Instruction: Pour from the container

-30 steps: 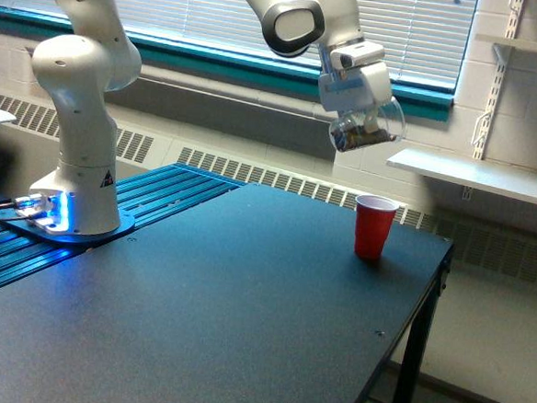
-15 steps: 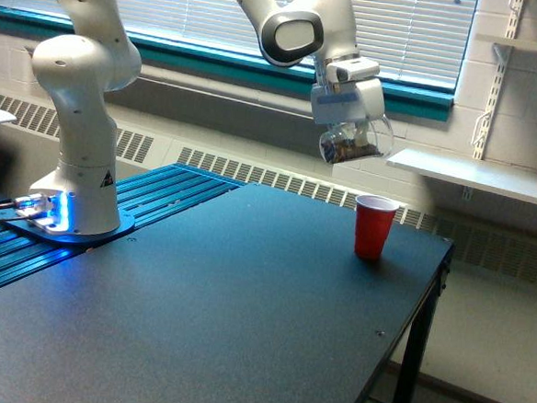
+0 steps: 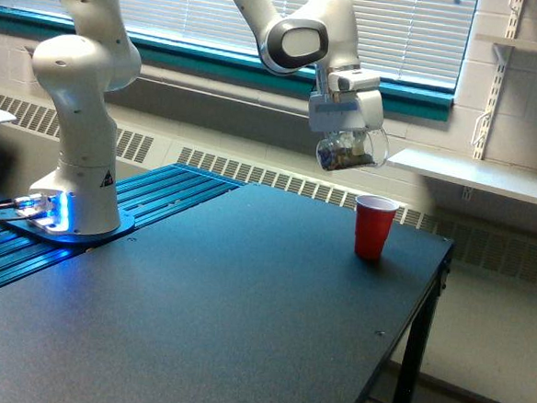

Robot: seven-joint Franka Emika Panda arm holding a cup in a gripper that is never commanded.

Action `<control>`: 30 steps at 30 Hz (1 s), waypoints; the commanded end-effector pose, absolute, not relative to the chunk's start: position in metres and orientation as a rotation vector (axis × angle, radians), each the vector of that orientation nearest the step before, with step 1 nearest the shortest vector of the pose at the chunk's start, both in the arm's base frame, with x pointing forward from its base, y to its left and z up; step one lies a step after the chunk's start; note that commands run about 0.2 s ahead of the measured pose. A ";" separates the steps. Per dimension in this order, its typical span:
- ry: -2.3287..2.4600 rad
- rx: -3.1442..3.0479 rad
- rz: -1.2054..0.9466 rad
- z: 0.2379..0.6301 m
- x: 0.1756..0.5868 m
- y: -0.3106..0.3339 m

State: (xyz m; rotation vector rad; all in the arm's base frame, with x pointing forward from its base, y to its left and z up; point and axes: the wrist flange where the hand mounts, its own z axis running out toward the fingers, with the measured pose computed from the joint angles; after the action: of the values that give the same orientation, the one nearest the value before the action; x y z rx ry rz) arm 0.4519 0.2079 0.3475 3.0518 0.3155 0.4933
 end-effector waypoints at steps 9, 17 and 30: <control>0.318 3.018 0.467 0.344 0.457 0.227; 0.313 3.000 0.441 0.337 0.460 0.234; 0.326 2.970 0.407 0.331 0.466 0.249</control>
State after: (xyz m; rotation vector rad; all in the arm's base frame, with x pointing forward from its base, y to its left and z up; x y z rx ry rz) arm 0.4638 0.2371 0.3262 2.9711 0.3486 0.3925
